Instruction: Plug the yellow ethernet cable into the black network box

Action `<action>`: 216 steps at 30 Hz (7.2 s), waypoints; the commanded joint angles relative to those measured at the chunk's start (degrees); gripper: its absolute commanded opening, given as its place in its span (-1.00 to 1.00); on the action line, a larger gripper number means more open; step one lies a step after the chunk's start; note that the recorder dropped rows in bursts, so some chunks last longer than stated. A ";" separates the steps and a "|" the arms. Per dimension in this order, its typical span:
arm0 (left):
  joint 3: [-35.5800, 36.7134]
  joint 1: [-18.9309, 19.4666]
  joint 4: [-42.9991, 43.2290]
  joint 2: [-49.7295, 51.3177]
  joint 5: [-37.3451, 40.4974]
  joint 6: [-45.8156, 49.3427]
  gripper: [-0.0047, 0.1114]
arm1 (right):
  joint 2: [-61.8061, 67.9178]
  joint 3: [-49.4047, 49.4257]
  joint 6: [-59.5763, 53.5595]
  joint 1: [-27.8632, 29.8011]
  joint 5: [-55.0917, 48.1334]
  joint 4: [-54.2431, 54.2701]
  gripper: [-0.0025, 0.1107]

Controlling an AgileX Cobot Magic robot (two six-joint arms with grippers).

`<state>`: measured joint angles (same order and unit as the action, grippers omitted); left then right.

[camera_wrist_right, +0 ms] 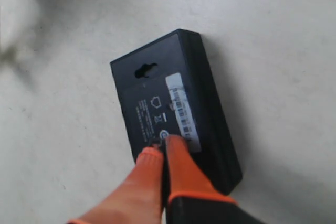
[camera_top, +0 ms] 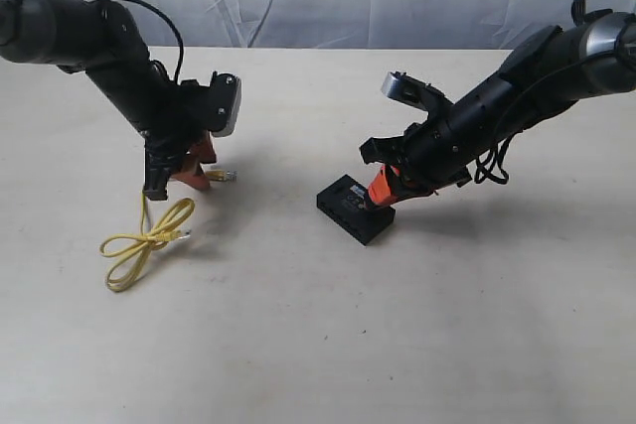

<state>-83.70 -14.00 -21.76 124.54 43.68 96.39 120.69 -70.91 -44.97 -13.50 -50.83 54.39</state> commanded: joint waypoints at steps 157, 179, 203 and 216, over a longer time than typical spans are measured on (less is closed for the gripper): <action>34.63 -20.54 -6.28 -35.49 -43.68 -51.03 -0.92 | 2.71 -0.21 3.01 6.00 -2.59 13.75 -0.97; 22.50 -9.85 -6.91 -33.46 -6.39 -55.74 -0.92 | 2.71 -0.21 3.01 6.00 -2.62 14.17 -0.97; 22.00 -22.46 7.86 -32.48 -18.44 -46.44 -0.92 | 2.71 -0.21 3.01 6.00 -1.03 14.51 -0.97; 39.17 -22.61 31.30 -37.80 -48.26 -84.68 -0.92 | 2.71 -0.21 3.01 6.00 -0.90 14.51 -0.97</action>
<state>-49.50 -36.23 0.00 88.54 8.27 30.23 123.48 -70.91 -41.37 -7.59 -51.94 68.58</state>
